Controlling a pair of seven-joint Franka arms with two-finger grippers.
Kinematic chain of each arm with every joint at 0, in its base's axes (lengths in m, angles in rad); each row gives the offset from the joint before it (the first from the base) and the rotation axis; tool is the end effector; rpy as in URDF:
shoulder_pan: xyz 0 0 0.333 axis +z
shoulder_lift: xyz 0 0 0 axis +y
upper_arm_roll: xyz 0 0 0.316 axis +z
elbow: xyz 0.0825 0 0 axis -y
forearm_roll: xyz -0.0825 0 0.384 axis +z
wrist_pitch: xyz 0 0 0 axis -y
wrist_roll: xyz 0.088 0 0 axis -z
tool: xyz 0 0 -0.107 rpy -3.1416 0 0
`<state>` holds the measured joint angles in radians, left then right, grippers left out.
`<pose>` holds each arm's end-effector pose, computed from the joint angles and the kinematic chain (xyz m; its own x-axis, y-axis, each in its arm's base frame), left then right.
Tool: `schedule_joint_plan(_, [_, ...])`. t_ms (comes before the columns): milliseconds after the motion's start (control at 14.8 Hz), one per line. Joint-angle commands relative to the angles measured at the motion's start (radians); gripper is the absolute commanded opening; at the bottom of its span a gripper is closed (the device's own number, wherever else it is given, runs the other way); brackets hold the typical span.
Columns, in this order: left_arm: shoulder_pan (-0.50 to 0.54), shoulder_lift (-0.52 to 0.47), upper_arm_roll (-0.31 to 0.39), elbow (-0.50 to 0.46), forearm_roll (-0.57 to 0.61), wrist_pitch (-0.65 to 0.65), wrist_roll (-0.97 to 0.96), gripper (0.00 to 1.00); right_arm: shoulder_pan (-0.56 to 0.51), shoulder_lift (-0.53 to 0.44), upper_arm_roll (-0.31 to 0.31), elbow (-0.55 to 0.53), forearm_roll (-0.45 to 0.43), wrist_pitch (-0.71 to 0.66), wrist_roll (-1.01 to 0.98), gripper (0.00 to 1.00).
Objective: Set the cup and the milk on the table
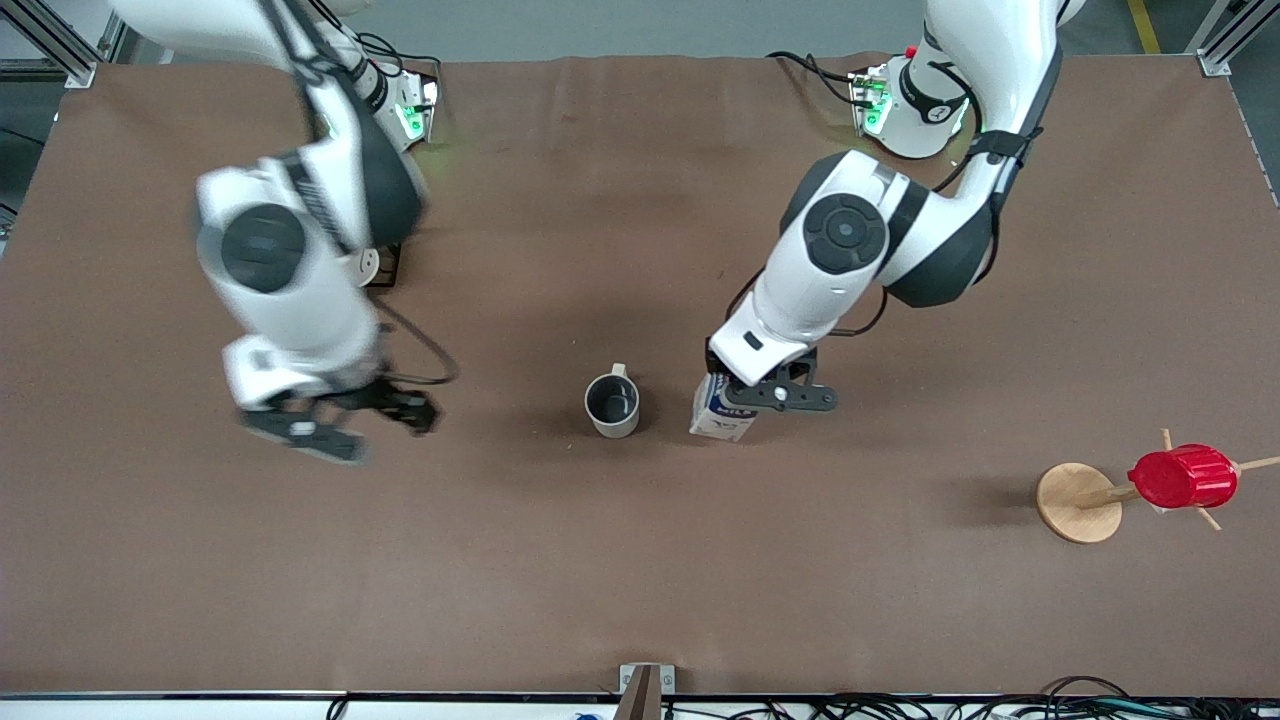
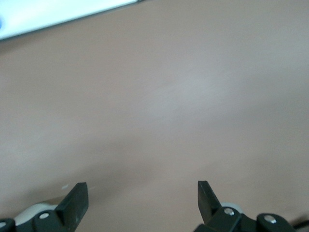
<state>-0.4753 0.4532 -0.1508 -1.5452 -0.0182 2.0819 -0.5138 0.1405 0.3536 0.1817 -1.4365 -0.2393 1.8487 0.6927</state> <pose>0.5692 -0.3944 0.4005 0.9958 -0.0840 0.0353 -0.0875 -0.9896 0.1145 0.6499 0.1783 0.5005 0.9384 -0.3087 0.1552 -0.3250 -0.9412 0.0926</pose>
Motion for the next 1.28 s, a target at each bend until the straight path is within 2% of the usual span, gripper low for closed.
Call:
schedule_joint_plan(0, [-0.019, 0.019, 0.008, 0.030, 0.014, -0.022, -0.014, 0.15, -0.103, -0.120, 0.009, -0.055, 0.032, -0.061, -0.131, 1.00])
schedule_joint_plan(68, [-0.020, 0.030, 0.008, 0.033, 0.014, -0.022, -0.015, 0.15, -0.122, -0.154, -0.016, -0.055, 0.061, -0.089, -0.200, 1.00])
schedule_joint_plan(270, [-0.066, 0.091, 0.014, 0.082, 0.046, -0.022, -0.075, 0.15, -0.125, -0.255, -0.148, -0.055, 0.168, -0.196, -0.399, 1.00])
schedule_joint_plan(541, [-0.086, 0.159, 0.016, 0.152, 0.084, -0.022, -0.130, 0.15, -0.142, -0.327, -0.197, -0.045, 0.178, -0.314, -0.533, 1.00])
schedule_joint_plan(1081, [-0.114, 0.177, 0.019, 0.157, 0.095, -0.022, -0.215, 0.17, -0.148, -0.334, -0.200, -0.045, 0.181, -0.328, -0.581, 1.00])
schedule_joint_plan(1216, [-0.114, 0.182, 0.017, 0.155, 0.124, -0.022, -0.215, 0.32, -0.151, -0.334, -0.200, -0.044, 0.199, -0.333, -0.599, 1.00])
